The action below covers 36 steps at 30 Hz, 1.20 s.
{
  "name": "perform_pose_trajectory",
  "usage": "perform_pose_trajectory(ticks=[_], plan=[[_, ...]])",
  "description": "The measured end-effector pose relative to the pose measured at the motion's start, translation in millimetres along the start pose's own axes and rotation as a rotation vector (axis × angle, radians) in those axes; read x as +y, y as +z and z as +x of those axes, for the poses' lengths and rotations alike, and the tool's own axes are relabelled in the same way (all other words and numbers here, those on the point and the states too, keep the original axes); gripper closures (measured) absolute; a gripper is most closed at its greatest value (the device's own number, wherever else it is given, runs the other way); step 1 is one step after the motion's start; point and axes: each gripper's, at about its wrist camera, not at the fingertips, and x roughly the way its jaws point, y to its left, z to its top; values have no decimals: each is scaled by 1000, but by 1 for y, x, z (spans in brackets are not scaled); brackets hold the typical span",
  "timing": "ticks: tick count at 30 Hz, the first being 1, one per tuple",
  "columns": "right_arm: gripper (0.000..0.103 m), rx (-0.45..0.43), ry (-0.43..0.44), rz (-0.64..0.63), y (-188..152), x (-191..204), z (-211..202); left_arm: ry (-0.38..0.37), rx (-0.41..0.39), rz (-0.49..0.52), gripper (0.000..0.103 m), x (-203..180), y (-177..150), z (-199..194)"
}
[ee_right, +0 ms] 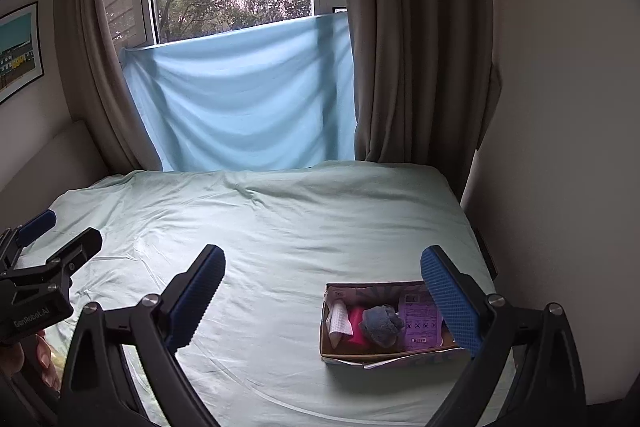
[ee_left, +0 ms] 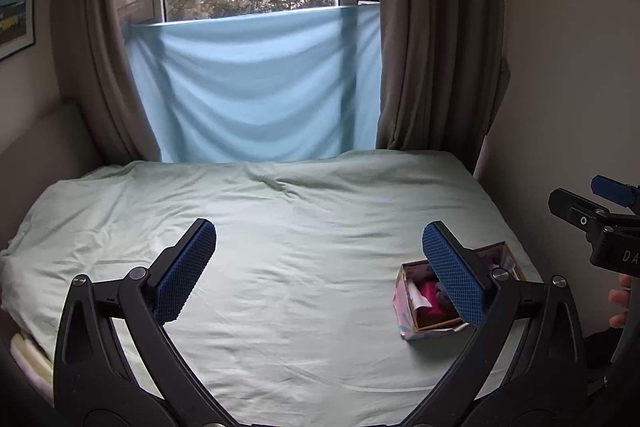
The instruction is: Organize soft objects
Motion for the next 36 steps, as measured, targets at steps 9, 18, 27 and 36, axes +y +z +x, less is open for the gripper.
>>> perform_pose_trajectory(ticks=[9,18,27,36], plan=[[5,-18,-10,-5,0,-3,-6,19,-15,1,0,-1,-1,-5],[5,-30,-8,-5,2,-3,-9,30,-17,-4,0,-3,-3,-9],[5,-34,-4,1,3,-2,-8,44,-26,1,0,-5,-4,-11],[5,-45,-2,-1,6,1,-7,54,-27,-4,0,-6,-3,-10]])
